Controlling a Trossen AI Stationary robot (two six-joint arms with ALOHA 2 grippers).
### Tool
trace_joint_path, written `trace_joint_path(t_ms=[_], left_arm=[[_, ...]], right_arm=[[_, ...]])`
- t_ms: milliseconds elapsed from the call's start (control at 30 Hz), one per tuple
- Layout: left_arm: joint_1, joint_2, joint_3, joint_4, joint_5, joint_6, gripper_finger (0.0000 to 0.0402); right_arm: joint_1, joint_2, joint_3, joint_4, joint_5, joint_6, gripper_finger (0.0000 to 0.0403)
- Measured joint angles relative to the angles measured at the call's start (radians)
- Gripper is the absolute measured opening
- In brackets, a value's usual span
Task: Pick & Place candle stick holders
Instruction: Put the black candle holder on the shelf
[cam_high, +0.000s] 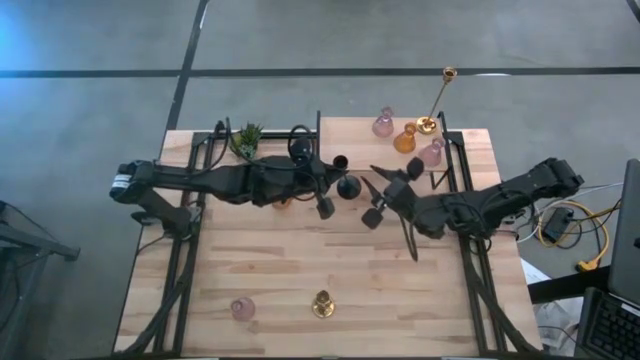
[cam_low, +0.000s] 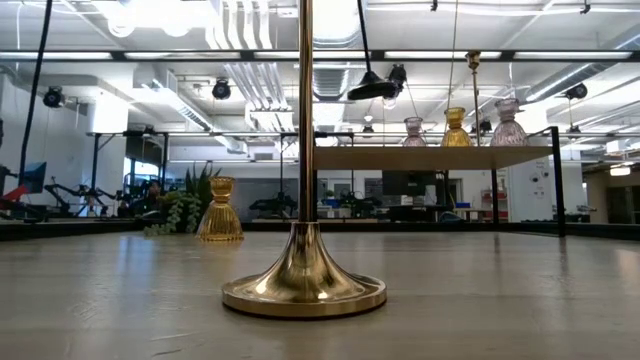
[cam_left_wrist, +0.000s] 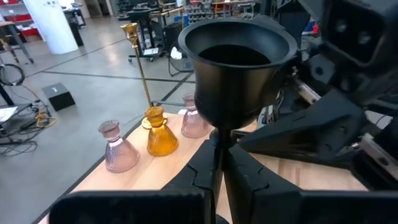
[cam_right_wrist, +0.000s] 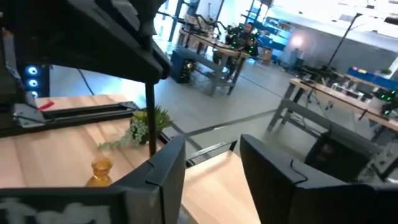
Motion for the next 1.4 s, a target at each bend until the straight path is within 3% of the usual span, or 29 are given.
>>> trace_joint_path(t_ms=[267,600,700,833,933,1067,1267,1400], left_arm=[[0.012,-0.001,-0.002,0.053,0.049,0.004,0.0016],[0.017,-0.001,-0.002,0.066,0.092,0.005,0.0016],[0.018,-0.001,-0.002,0.056,0.092,0.005,0.0016],[0.018,-0.007,-0.003,0.046,0.091,0.025,0.0017],[0.018,-0.007,-0.003,0.045,0.092,0.049,0.0036],[0.018,-0.018,-0.004,0.013,0.043,0.12,0.007],[0.018,-0.071,-0.02,-0.075,-0.268,0.142,0.0088],[0.019,-0.138,-0.119,-0.05,-0.298,0.148,0.0088]], right_arm=[[-0.031,0.032,0.026,0.101,-0.153,-0.03,0.0153],[-0.075,0.13,0.1,0.115,-0.155,-0.089,0.0123],[-0.08,0.154,0.131,0.111,-0.152,-0.11,0.0098],[-0.079,0.155,0.152,0.068,-0.154,-0.119,0.0023],[-0.079,0.136,0.138,0.06,-0.154,-0.116,0.0013],[-0.08,0.083,0.124,-0.02,-0.11,-0.068,0.0011],[-0.087,-0.04,0.062,-0.157,-0.07,0.023,0.001],[-0.109,-0.154,-0.022,-0.131,-0.067,0.027,0.001]])
